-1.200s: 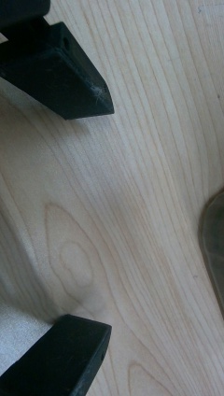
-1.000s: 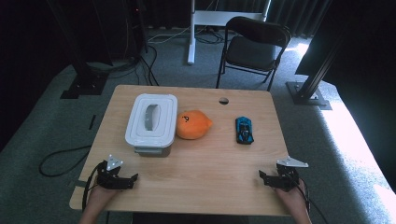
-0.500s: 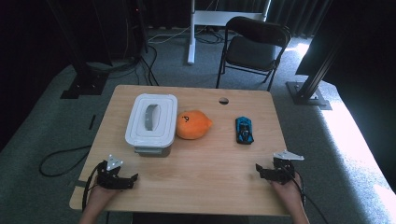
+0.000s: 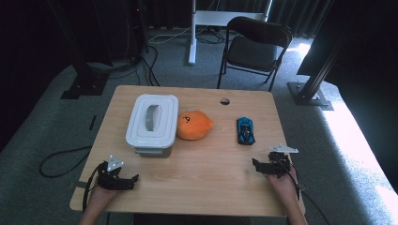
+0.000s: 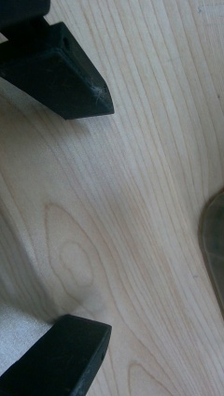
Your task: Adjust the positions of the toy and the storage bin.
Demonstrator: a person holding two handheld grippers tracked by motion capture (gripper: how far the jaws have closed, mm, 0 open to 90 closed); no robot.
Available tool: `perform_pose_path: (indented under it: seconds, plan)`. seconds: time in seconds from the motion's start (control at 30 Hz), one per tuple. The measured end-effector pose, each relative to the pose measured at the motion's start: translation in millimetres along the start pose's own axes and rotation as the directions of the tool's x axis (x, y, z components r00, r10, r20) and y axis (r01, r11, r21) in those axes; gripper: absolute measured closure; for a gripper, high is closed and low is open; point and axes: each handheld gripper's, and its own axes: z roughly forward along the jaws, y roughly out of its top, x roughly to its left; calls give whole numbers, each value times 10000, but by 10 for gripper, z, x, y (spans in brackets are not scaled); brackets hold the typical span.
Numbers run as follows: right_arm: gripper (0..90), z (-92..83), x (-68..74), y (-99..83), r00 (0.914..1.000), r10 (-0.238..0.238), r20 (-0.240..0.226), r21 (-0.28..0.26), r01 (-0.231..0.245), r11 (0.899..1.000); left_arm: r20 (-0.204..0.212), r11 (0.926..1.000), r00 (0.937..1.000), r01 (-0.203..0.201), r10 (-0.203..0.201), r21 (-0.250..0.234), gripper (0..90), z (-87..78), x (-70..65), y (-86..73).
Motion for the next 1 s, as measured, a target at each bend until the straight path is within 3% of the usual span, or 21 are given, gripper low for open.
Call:
perform_pose_path:
  seconds: [0.6, 1.0]
  plan:
    - [132, 211, 62, 296, 9999, 65, 138, -25, -64, 10000, 6, 10000, 10000, 7, -7, -10, 3, 1, 0, -1]
    - [132, 352, 93, 450, 9990, 392, 207, -87, -390, 9992, 7, 10000, 10000, 5, -5, -11, 2, 1, 0, -1]
